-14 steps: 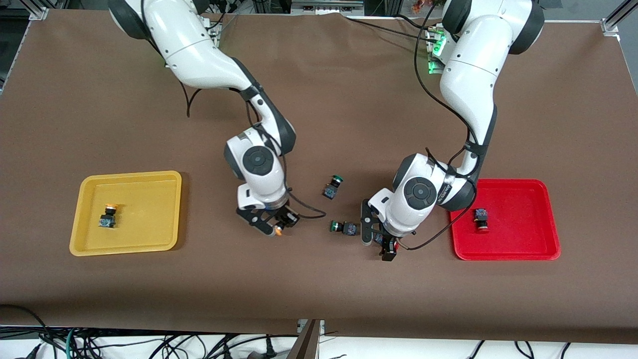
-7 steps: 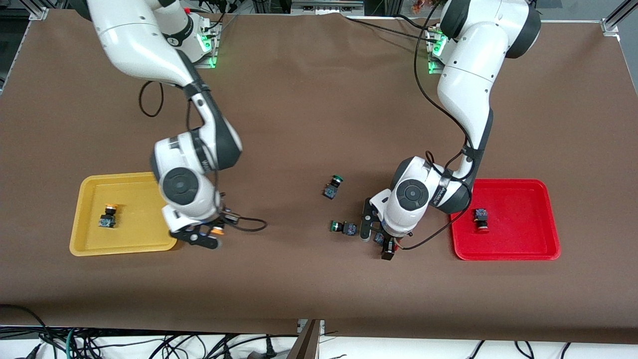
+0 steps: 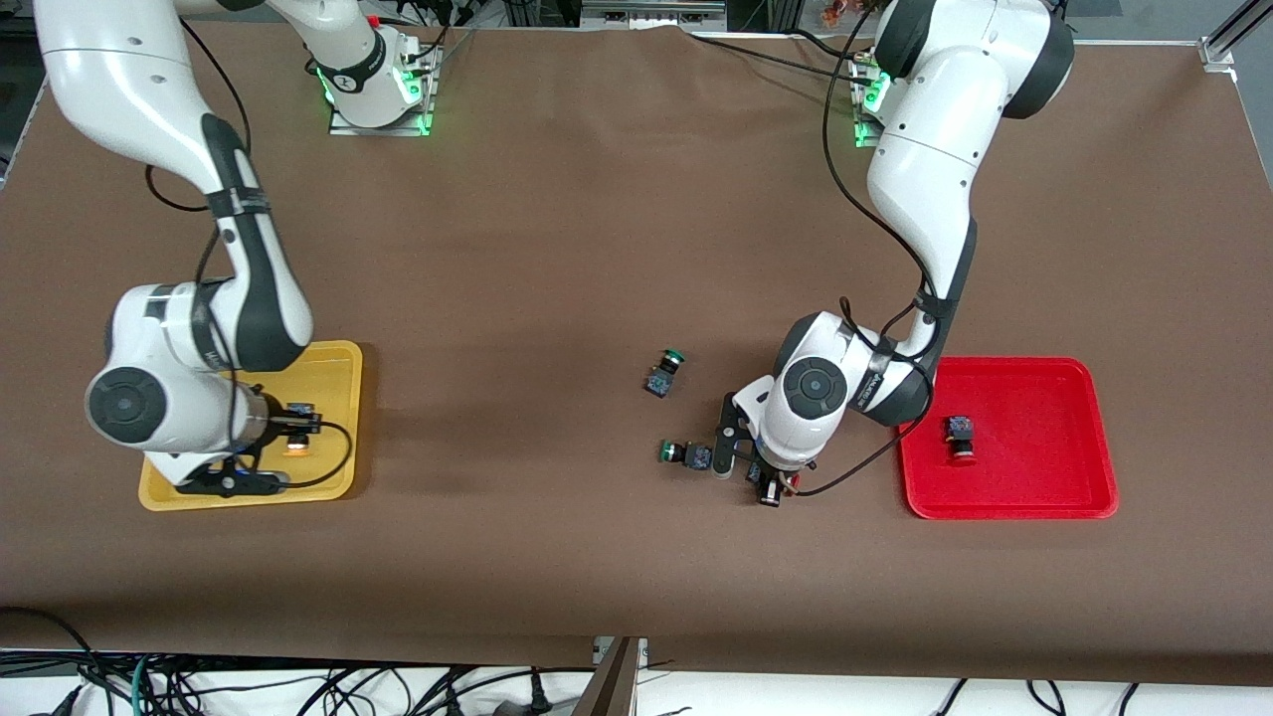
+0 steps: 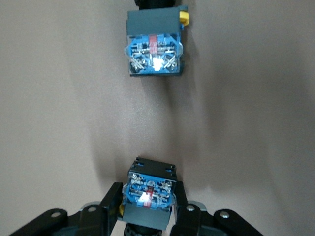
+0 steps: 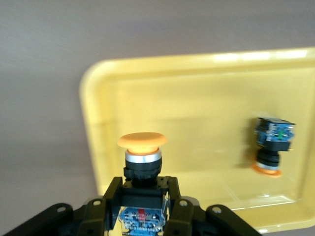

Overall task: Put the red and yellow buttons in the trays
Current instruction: 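Carry the yellow button to the yellow tray while the left gripper carries red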

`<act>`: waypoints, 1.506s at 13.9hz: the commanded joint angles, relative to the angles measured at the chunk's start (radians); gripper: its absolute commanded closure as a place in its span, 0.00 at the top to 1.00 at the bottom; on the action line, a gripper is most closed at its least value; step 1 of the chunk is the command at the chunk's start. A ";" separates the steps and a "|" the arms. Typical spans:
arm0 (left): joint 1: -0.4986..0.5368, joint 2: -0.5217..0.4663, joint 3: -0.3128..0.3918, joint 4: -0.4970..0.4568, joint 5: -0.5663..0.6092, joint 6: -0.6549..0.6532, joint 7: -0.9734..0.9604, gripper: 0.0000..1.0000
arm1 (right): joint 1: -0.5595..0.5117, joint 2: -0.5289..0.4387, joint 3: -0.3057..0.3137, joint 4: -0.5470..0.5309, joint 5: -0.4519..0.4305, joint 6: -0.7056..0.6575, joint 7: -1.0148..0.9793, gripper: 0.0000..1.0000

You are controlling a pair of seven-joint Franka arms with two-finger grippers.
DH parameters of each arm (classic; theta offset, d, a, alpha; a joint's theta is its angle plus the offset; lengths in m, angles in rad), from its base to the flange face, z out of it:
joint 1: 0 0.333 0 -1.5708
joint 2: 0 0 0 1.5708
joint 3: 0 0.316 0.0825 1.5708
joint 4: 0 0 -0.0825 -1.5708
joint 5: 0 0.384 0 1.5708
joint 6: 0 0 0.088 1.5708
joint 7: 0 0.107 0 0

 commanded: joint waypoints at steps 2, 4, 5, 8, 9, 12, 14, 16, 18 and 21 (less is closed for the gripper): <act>0.009 -0.035 0.012 0.027 0.018 -0.043 0.012 0.00 | -0.070 -0.052 0.013 -0.167 0.011 0.144 -0.120 0.20; 0.053 -0.110 0.014 0.029 0.021 -0.165 0.019 0.00 | -0.084 -0.066 0.012 -0.231 0.011 0.211 -0.128 0.20; 0.081 -0.151 0.012 0.029 0.021 -0.221 0.035 0.00 | -0.086 -0.072 0.010 -0.263 0.011 0.244 -0.128 0.20; 0.164 -0.232 0.014 0.022 0.020 -0.344 0.189 0.00 | -0.090 -0.078 0.012 -0.310 0.011 0.292 -0.139 0.20; 0.210 -0.261 0.012 -0.002 0.020 -0.364 0.243 0.00 | -0.092 -0.078 0.012 -0.310 0.011 0.294 -0.145 0.22; 0.342 -0.311 0.006 -0.079 0.018 -0.362 0.283 0.00 | -0.095 -0.078 0.010 -0.291 0.009 0.291 -0.159 1.00; 0.417 -0.309 0.009 -0.105 0.015 -0.359 0.274 0.00 | -0.095 -0.079 0.012 -0.221 0.009 0.263 -0.209 1.00; 0.498 -0.302 0.009 -0.166 0.004 -0.306 0.262 0.00 | -0.096 -0.085 0.012 -0.140 0.009 0.155 -0.219 1.00; 0.546 -0.305 0.008 -0.259 -0.019 -0.231 0.192 0.00 | -0.095 -0.087 0.021 -0.023 0.009 -0.008 -0.220 1.00; 0.572 -0.303 0.008 -0.341 -0.074 -0.223 -0.056 0.00 | -0.092 -0.087 0.021 0.150 0.008 -0.212 -0.312 1.00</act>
